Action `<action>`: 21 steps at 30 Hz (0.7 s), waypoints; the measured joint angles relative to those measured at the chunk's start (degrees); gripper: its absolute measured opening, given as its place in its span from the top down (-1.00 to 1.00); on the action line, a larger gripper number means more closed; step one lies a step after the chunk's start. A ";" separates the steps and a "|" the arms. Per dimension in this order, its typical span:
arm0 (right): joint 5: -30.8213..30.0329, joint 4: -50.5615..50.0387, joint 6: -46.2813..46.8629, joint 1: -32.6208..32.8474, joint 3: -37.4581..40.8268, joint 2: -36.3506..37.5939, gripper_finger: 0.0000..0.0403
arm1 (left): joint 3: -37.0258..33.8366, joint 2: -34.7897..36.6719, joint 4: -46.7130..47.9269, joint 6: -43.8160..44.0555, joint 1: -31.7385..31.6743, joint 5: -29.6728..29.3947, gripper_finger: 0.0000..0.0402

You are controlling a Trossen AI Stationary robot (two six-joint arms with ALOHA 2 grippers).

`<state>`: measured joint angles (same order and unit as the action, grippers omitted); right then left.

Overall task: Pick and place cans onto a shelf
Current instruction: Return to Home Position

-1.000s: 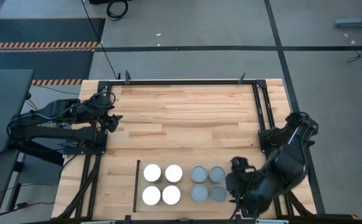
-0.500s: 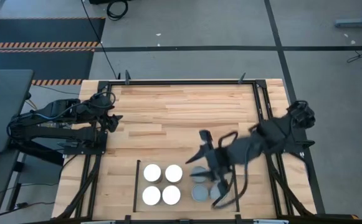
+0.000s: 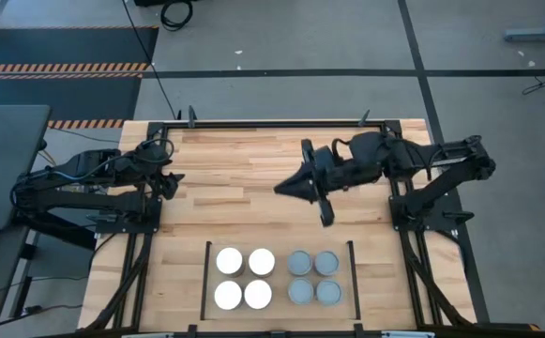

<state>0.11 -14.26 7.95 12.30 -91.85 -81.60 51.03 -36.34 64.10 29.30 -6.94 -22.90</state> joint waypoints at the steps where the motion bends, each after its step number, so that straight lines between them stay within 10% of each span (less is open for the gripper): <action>1: -0.37 0.04 0.55 -0.54 0.74 0.31 0.88 | 0.00 -0.01 0.00 0.00 0.00 0.00 -0.57; 15: -0.33 -3.38 2.51 -4.80 2.82 -1.49 0.92 | 0.00 0.00 -13.75 -2.14 0.04 2.88 -0.57; 21: 13.07 -5.31 0.69 -10.26 2.84 -1.31 0.91 | -0.02 0.78 -27.21 -11.10 0.04 7.77 -0.57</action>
<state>13.18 -19.58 8.64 2.04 -89.02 -82.91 51.00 -35.56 36.89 18.20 -6.90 -15.14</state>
